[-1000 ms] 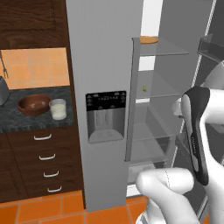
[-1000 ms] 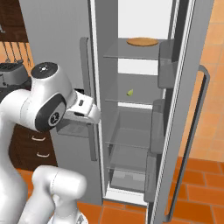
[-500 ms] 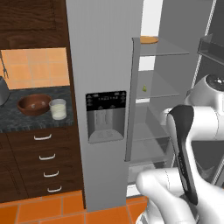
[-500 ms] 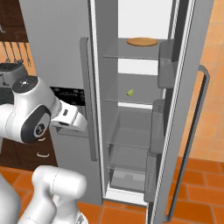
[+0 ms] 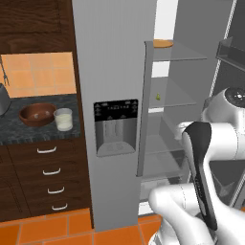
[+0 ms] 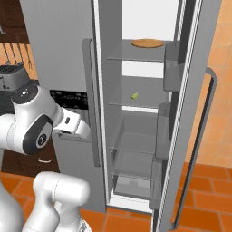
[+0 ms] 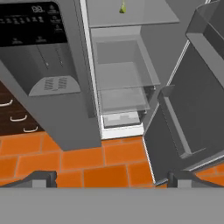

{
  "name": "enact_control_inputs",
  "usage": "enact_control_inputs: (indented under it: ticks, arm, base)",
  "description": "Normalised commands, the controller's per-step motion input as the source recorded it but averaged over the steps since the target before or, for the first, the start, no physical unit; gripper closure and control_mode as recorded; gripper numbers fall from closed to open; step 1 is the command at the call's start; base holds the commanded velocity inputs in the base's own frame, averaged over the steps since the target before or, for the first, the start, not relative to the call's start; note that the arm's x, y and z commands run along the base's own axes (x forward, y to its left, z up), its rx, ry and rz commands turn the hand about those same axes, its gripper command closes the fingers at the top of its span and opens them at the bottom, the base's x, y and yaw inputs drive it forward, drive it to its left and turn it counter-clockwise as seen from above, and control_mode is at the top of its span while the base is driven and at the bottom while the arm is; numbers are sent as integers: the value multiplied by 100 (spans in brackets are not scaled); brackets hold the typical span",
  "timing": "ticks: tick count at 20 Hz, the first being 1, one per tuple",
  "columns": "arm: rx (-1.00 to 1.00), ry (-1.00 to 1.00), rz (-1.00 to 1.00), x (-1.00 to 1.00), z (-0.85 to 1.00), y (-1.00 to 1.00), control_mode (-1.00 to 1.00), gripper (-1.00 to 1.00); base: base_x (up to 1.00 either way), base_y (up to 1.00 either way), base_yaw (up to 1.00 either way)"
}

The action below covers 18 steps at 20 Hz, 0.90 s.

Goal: Grab a lemon wedge from the fridge and one ice cube from the ice bowl, and put them in the glass of lemonade.

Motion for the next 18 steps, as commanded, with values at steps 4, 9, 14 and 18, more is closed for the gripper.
enact_control_inputs:
  ticks: [4, 9, 14, 18]
  arm:
    - [0, 0, 0, 0, -1, -4, 100, -100]
    - [0, 0, 0, 0, 0, 0, 100, -100]
    - [0, 0, 0, 0, 0, 0, 100, -100]
    - [0, 0, 0, 0, 0, 0, 100, -100]
  base:
    - [7, -52, 0]
    - [21, -22, 1]
    - [77, -14, 1]
    - [51, -30, 0]
